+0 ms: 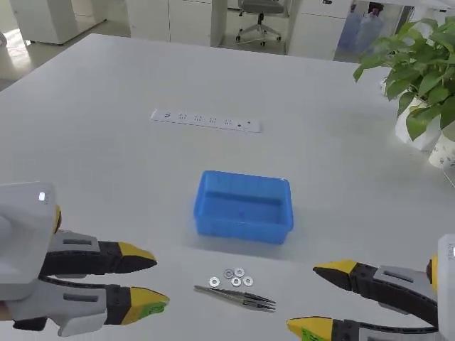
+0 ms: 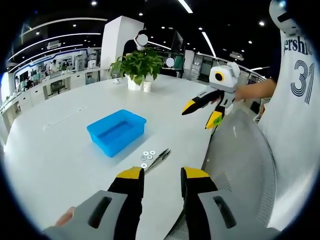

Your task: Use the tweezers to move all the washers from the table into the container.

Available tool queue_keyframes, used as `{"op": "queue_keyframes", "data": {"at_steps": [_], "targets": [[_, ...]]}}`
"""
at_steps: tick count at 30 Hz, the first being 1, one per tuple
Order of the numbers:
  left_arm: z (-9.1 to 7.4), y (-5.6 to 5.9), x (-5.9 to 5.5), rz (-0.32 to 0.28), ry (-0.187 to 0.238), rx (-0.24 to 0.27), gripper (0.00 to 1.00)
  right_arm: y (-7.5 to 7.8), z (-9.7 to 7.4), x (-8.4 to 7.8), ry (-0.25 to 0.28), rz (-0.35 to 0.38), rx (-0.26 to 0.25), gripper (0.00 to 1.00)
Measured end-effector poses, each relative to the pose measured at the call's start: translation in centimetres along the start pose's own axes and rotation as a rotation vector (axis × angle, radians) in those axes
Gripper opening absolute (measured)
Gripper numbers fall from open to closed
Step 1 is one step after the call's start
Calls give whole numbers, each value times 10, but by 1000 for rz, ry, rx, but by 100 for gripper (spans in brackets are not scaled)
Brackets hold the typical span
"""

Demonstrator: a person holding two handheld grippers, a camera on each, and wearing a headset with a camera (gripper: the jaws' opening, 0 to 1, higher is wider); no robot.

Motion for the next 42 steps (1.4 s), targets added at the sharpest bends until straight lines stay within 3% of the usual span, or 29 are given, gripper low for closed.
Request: {"op": "queue_keyframes", "data": {"at_steps": [5,11,14,16,20,23,27,37,42], "targets": [[12,-13,-3,20,-62,-23,35,-2,15,-9,-72,-85,28,48],[32,-32,-4,37,-103,-61,36,-2,45,-12,-103,-105,57,46],[42,-41,-8,36,-123,-80,36,2,60,-16,-130,-114,66,43],[53,-48,-14,36,-161,-103,36,5,69,-17,-150,-128,76,43],[67,-55,-19,41,-187,-138,36,9,82,-18,-171,-152,94,40],[77,-62,-26,46,-232,-151,35,11,90,-20,-199,-158,106,38],[84,-66,-29,39,-240,-170,32,11,96,-24,-223,-167,125,36],[98,-72,-41,33,-344,-200,28,14,108,-31,-280,-198,149,29],[103,-74,-40,31,-326,-210,25,14,114,-31,-307,-212,179,26]]}}
Point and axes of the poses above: the centre of the closed fingertips' face, and the gripper's own axes: z roughly forward along the fingers, y roughly to its right, x roughly out of its top, the point moved 9 cm from there along -z, roughly backward along the fingers, and after that the axes turned 11 degrees about -x, right-handed, at the moved point
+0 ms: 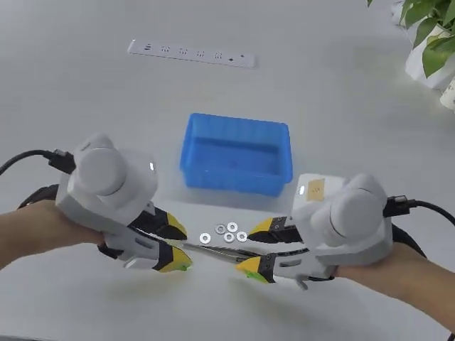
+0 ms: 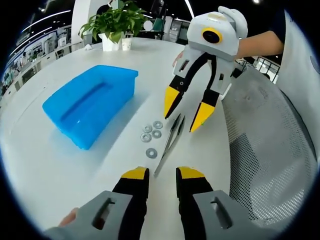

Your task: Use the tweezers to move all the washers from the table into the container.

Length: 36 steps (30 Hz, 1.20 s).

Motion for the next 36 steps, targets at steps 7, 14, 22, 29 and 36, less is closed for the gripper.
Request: {"op": "queue_keyframes", "data": {"at_steps": [7,14,22,29,36], "targets": [[1,-5,4,61,-43,5,20,-4,9,-2,-58,-77,32,20],[4,-3,7,139,-93,-24,17,-2,12,-1,-76,-108,21,15],[5,-5,9,247,-152,2,7,-2,12,0,-88,-131,11,13],[8,-2,11,233,-175,-17,6,-2,12,0,-91,-146,6,12],[11,7,14,243,-240,0,5,-4,11,1,-98,-223,-12,11]]}}
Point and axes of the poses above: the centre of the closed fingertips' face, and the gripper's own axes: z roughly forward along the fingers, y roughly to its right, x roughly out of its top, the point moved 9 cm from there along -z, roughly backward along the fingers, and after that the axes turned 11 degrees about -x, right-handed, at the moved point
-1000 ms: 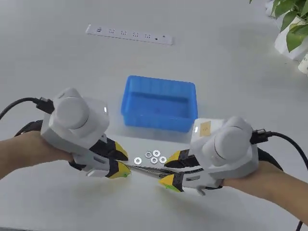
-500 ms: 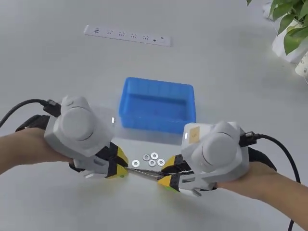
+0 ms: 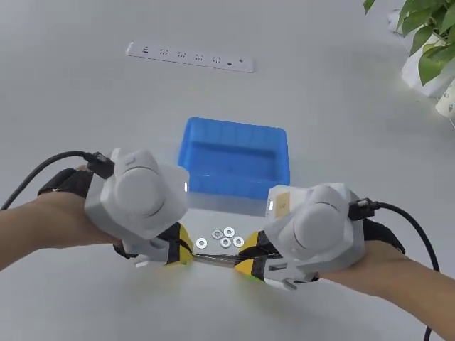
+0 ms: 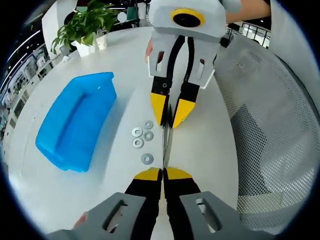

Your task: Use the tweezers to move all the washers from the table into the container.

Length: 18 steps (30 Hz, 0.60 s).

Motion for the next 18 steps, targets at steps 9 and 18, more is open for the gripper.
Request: {"op": "queue_keyframes", "data": {"at_steps": [9,18], "targets": [[-17,7,11,30,35,24,5,-5,-7,1,24,-56,-12,8],[-38,18,30,32,128,47,5,-6,-18,-1,126,-80,-36,8]]}}
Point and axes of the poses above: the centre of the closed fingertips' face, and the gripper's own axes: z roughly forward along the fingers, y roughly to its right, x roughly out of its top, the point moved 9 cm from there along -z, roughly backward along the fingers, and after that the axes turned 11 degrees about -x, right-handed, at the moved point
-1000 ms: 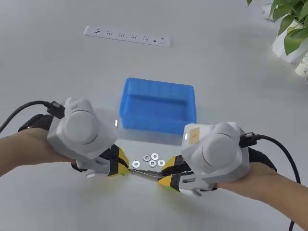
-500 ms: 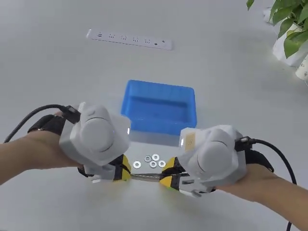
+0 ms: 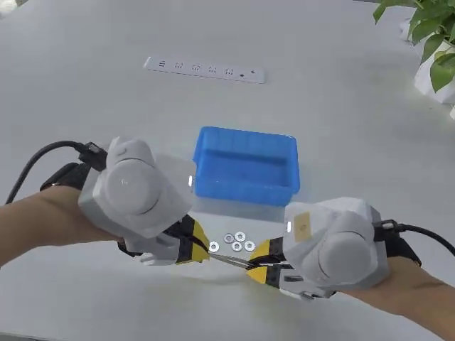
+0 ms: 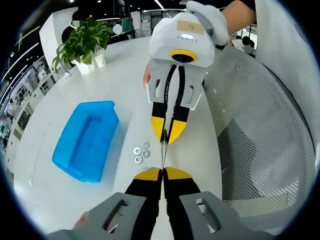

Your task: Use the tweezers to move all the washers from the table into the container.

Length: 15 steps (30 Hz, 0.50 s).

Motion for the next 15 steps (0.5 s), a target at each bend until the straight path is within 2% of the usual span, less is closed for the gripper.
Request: {"op": "queue_keyframes", "data": {"at_steps": [2,6,8,9,12,15], "targets": [[-6,2,5,2,19,8,5,1,-3,0,40,33,-9,7],[-9,7,14,16,34,13,5,0,-7,0,71,40,-18,7],[-11,8,20,12,63,17,5,-1,-8,-1,83,40,-24,7],[-11,9,24,-3,97,13,5,-2,-8,-1,94,49,-27,7],[-14,10,34,2,141,18,5,-3,-9,-2,129,84,-34,7],[-12,10,40,14,148,17,5,-4,-9,-2,142,99,-41,7]]}}
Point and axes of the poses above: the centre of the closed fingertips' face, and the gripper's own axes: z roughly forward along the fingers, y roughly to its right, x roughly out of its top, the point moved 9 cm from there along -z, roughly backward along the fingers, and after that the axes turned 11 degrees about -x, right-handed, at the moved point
